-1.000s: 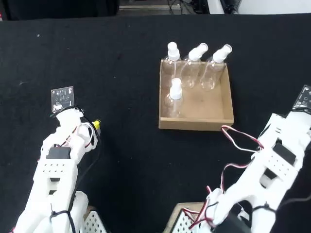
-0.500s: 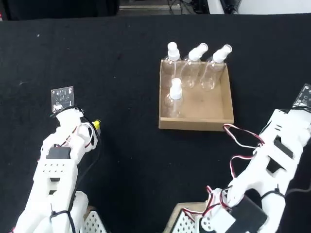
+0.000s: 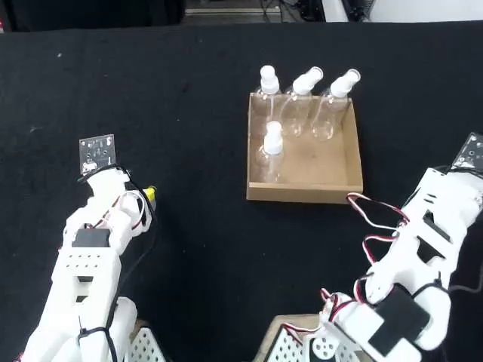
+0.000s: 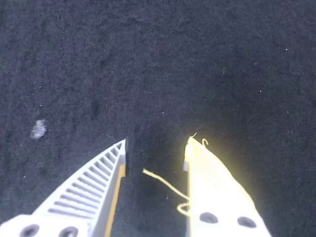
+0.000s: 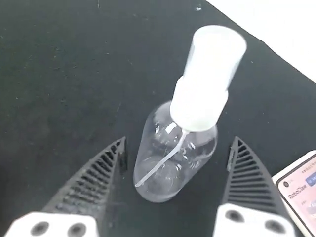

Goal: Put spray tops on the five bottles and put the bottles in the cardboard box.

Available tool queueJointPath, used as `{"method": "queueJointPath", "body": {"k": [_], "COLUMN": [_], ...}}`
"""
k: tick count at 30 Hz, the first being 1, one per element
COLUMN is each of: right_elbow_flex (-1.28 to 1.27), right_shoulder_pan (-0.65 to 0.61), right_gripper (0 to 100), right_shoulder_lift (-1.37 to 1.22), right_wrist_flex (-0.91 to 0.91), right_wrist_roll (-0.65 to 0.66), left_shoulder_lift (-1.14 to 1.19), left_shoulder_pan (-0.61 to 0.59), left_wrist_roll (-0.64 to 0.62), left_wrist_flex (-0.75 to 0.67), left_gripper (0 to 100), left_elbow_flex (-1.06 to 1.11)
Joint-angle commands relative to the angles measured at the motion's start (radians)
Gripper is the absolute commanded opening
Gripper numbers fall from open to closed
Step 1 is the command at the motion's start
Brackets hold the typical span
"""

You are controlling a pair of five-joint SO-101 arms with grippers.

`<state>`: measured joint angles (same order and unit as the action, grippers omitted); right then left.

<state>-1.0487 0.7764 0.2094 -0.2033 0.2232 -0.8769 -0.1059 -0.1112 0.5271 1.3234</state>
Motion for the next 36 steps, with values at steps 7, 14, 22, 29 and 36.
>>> {"method": "queueJointPath", "body": {"k": [7,14,22,29,36], "right_elbow_flex": [0.071,0.099,0.12,0.13,0.13], "right_shoulder_pan": [0.02,0.02,0.028,0.021,0.028], "right_gripper": [26.7,26.6,26.6,26.6,6.4], "right_shoulder_lift": [-0.059,-0.128,-0.143,-0.15,-0.151], "right_wrist_flex": [-0.137,-0.186,-0.192,-0.192,-0.192], "right_wrist_roll": [0.002,0.002,0.0,0.0,-0.002], "left_shoulder_lift": [-0.011,-0.011,-0.011,-0.011,-0.011], "left_shoulder_pan": [0.007,0.007,0.007,0.007,0.007], "left_wrist_roll": [-0.008,-0.006,-0.006,-0.006,-0.006], "left_wrist_flex": [-0.018,-0.018,-0.018,-0.018,-0.018], "left_gripper": [19,19,19,19,19], "left_elbow_flex": [-0.018,-0.016,-0.019,-0.019,-0.019]}}
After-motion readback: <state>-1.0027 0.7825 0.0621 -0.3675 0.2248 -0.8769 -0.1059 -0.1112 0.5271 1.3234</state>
